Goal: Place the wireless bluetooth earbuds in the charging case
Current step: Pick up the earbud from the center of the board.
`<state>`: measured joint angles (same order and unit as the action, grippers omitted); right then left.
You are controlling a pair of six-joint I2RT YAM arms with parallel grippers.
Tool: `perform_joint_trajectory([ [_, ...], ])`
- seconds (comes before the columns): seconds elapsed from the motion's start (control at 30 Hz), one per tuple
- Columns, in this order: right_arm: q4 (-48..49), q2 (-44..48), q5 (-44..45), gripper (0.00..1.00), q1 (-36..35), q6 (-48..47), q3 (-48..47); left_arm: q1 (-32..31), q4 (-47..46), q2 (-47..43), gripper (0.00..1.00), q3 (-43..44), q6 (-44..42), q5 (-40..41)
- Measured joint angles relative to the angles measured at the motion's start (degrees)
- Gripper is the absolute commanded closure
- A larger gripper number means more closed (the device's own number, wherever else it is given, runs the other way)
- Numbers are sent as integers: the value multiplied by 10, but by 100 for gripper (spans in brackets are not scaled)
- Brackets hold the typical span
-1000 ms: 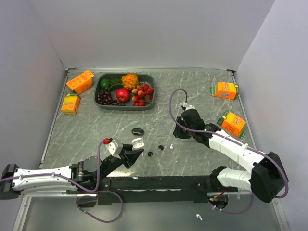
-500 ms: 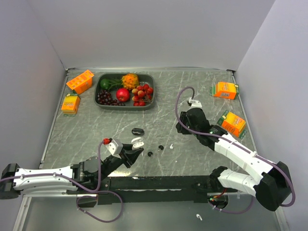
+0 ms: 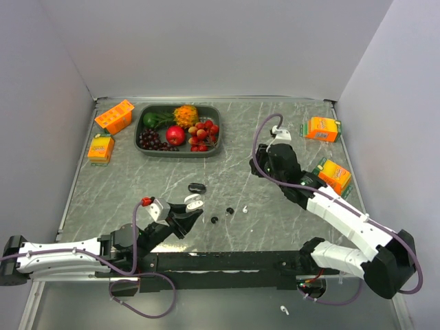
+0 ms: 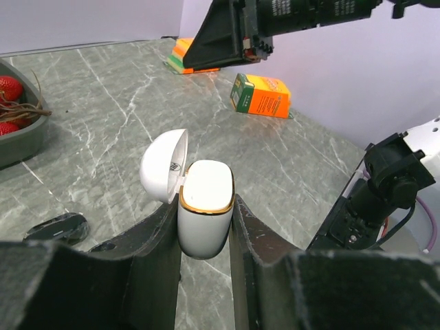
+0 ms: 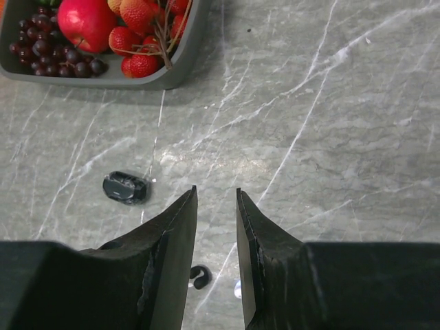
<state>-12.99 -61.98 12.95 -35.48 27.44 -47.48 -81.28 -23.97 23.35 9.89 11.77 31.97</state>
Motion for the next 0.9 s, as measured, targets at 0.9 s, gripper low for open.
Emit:
perform_joint_trajectory([
  [0.9, -132, 149, -11, 56, -3, 57, 107, 0, 24, 28, 99, 19, 0, 10],
])
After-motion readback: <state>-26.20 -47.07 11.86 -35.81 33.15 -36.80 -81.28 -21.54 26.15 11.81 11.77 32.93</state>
